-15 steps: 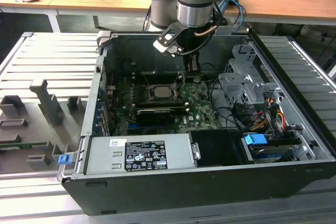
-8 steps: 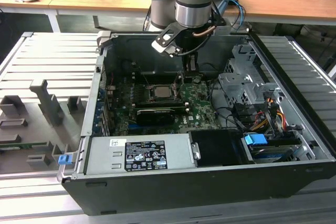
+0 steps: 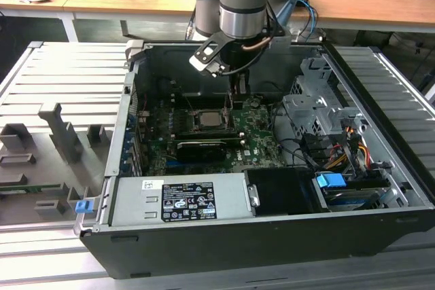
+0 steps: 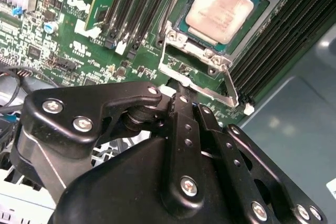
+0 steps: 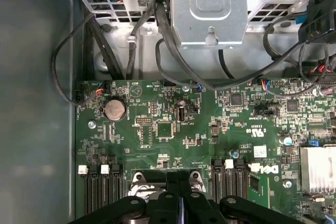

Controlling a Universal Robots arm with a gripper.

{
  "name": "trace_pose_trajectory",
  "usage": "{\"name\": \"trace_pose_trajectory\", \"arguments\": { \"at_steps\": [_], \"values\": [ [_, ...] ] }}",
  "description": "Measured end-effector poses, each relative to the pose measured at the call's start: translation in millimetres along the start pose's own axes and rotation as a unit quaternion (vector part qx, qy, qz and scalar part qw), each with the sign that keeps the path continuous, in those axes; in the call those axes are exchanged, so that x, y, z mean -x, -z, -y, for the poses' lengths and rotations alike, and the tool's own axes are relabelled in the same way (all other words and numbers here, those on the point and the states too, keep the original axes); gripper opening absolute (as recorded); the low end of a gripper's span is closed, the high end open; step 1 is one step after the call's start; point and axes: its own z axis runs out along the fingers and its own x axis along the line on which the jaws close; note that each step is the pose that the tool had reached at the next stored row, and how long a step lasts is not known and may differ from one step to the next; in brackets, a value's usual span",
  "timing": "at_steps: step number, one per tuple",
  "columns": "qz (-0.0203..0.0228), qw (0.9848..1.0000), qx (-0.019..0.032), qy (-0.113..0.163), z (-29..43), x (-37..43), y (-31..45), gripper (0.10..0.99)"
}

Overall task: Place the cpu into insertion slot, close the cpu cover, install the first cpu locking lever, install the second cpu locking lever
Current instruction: 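Close the cpu cover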

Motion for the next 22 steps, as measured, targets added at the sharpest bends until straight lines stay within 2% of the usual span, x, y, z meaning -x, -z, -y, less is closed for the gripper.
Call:
{"name": "trace_pose_trajectory", "arguments": {
  "at_steps": [4,12,13,14,15,17,18,22],
  "values": [
    [-0.0001,1.0,-0.0012,0.0,7.5,0.1,-1.1,0.106],
    [0.0001,1.0,-0.0065,0.0,14.4,0.2,-5.1,0.106],
    [0.0002,1.0,-0.007,0.001,16.6,0.2,-5.0,0.106],
    [0.0001,1.0,-0.0083,0.001,21.7,0.2,-4.9,0.106],
    [-0.0007,0.9998,-0.0117,0.014,27.5,-0.2,-5.5,0.106],
    [-0.003,0.9987,-0.0131,0.05,28.5,-0.3,-6.9,0.106],
    [-0.0032,0.9985,-0.0143,0.053,36.2,-1.1,-6.6,0.106],
    [-0.0039,0.9984,-0.0148,0.054,40.9,-0.9,-6.7,0.106]
  ]
}}
